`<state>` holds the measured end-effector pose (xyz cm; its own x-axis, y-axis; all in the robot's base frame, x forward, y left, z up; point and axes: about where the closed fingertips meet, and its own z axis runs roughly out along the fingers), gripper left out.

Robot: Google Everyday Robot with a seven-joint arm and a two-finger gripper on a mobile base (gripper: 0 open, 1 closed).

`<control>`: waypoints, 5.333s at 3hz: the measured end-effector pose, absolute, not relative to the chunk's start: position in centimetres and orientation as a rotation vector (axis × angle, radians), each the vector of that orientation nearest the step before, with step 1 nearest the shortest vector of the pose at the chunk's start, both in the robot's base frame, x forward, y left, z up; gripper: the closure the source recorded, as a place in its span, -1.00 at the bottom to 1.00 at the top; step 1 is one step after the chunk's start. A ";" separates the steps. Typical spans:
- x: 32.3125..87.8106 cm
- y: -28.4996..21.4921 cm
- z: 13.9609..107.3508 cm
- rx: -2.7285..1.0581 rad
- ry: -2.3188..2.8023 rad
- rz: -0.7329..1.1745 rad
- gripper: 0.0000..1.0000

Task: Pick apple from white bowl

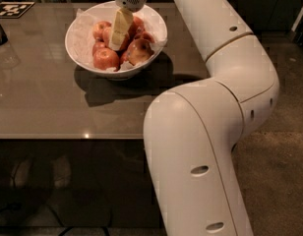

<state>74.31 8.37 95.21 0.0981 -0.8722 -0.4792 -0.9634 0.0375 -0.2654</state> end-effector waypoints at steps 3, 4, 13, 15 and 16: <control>73.3 8.7 91.7 -1.864 1.845 0.298 -1.00; 73.3 8.7 91.7 -1.864 1.845 0.298 -0.61; 72.3 8.7 100.6 -1.793 1.734 0.242 1.00; 71.3 8.6 105.3 -1.805 1.614 0.189 1.00; 71.3 8.6 105.3 -1.805 1.614 0.189 1.00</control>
Offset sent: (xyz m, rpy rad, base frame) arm -0.0227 -0.0077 -0.0366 -0.0106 0.0876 -0.0178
